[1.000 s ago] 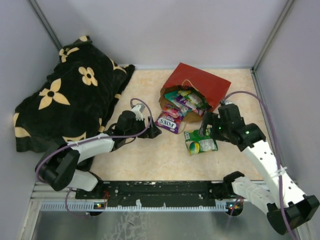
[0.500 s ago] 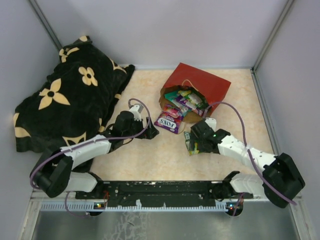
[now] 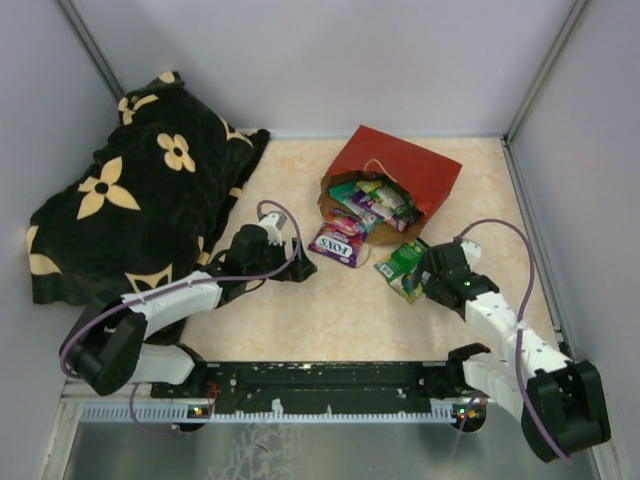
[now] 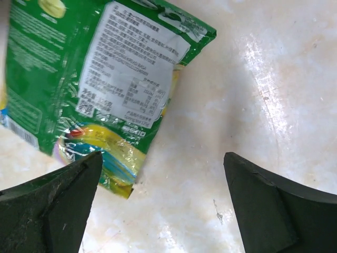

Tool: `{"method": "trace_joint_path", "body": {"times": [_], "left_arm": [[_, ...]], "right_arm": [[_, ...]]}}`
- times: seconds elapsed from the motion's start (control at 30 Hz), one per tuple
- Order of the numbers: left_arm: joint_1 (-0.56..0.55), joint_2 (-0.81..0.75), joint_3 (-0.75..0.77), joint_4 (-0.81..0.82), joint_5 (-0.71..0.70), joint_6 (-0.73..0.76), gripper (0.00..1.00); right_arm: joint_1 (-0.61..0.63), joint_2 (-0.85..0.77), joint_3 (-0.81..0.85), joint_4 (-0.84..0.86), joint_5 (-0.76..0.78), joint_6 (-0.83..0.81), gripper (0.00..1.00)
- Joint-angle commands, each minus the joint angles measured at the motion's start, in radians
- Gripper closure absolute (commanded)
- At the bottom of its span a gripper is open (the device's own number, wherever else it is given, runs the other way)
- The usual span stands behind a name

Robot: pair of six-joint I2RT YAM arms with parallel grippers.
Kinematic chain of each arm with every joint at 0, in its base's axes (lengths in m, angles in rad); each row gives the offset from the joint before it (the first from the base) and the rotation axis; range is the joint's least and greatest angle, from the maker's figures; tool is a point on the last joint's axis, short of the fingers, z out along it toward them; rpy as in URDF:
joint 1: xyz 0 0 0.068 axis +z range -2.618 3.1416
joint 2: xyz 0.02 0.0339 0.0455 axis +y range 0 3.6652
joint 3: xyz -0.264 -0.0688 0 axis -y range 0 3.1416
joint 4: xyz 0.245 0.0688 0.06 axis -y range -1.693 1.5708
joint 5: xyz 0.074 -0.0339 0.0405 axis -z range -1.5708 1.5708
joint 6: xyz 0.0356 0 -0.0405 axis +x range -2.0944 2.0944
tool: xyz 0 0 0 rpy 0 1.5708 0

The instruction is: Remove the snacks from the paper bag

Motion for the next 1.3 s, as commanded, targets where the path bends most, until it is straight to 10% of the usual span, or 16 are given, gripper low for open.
{"method": "trace_joint_path", "body": {"times": [0.0, 0.2, 0.67, 1.27], "left_arm": [[-0.005, 0.005, -0.017, 0.014, 0.02, 0.015, 0.03], [-0.005, 0.028, -0.005, 0.023, 0.044, 0.011, 0.03], [-0.005, -0.034, -0.045, -0.019, 0.034, -0.01, 0.05], [-0.005, -0.05, -0.051, -0.038, 0.069, -0.012, 0.06]], "right_arm": [[0.053, -0.094, 0.091, -0.058, 0.084, 0.026, 0.01], [0.232, 0.026, 0.226, -0.092, 0.297, 0.06, 0.01], [0.225, 0.342, 0.165, 0.19, 0.358, 0.152, 0.01], [-0.23, 0.349, 0.183, 0.055, 0.326, 0.227, 0.01]]}}
